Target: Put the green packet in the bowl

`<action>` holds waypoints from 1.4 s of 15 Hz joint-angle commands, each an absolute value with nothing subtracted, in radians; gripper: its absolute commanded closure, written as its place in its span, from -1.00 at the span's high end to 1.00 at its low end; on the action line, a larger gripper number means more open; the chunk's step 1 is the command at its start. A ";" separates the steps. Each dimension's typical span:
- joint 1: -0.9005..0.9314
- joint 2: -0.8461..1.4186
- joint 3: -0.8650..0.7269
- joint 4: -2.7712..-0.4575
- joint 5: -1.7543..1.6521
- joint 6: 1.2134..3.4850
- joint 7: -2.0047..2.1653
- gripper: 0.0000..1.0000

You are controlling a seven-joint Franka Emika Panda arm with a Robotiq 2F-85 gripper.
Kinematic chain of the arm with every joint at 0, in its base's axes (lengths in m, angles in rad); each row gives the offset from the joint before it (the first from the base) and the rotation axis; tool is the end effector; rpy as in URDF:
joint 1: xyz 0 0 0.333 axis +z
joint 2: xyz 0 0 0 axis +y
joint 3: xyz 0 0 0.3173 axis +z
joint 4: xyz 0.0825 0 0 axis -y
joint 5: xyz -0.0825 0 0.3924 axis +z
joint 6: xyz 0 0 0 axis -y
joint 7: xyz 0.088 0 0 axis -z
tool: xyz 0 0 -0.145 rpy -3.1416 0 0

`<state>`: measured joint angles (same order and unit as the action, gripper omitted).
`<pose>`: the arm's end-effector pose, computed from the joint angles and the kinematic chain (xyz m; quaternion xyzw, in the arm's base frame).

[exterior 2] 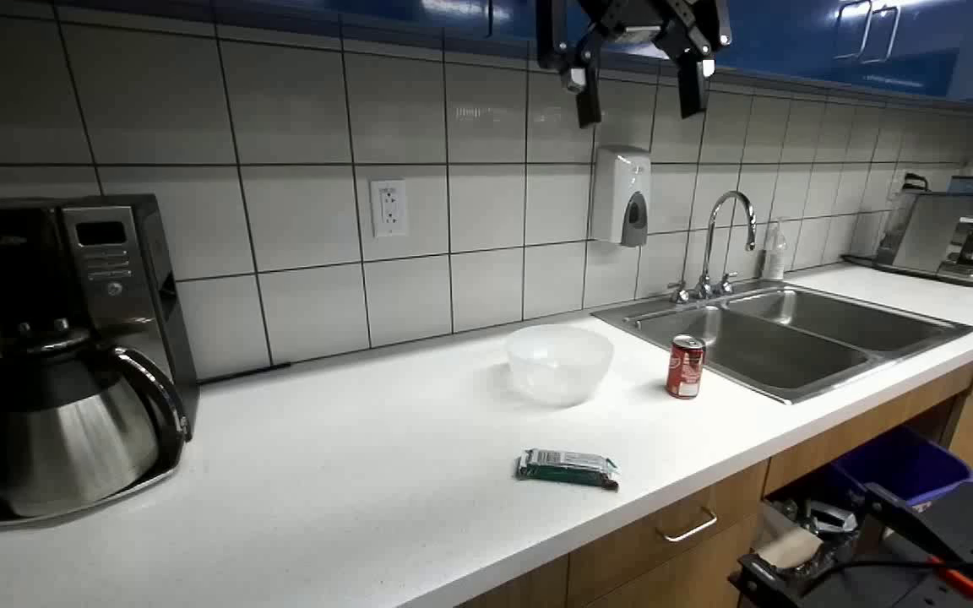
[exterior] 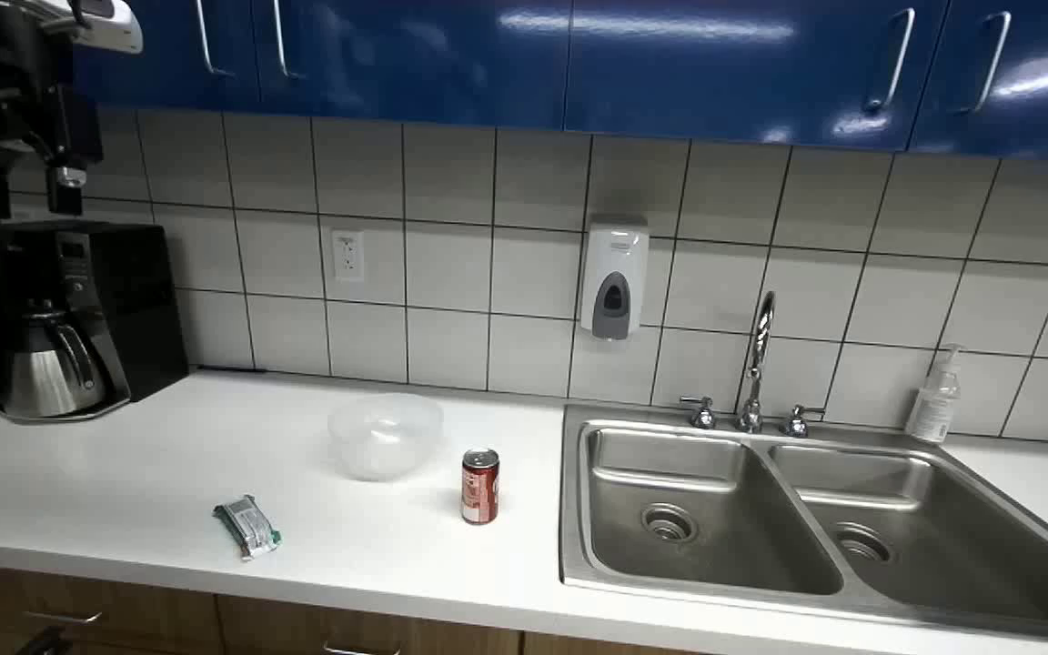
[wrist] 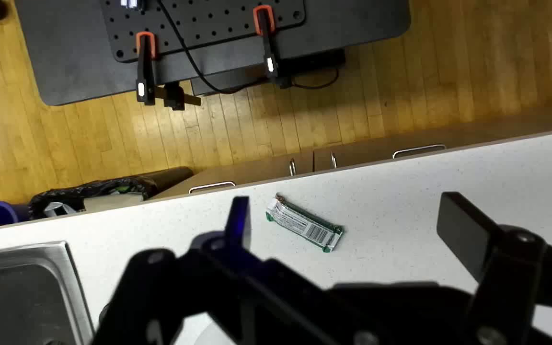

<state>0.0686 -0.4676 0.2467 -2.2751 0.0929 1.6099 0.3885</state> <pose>0.3666 0.1395 0.4756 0.9926 -0.0615 -0.0952 0.0430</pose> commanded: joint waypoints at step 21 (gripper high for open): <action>0.098 -0.424 0.234 -2.448 0.038 1.781 0.316 1.00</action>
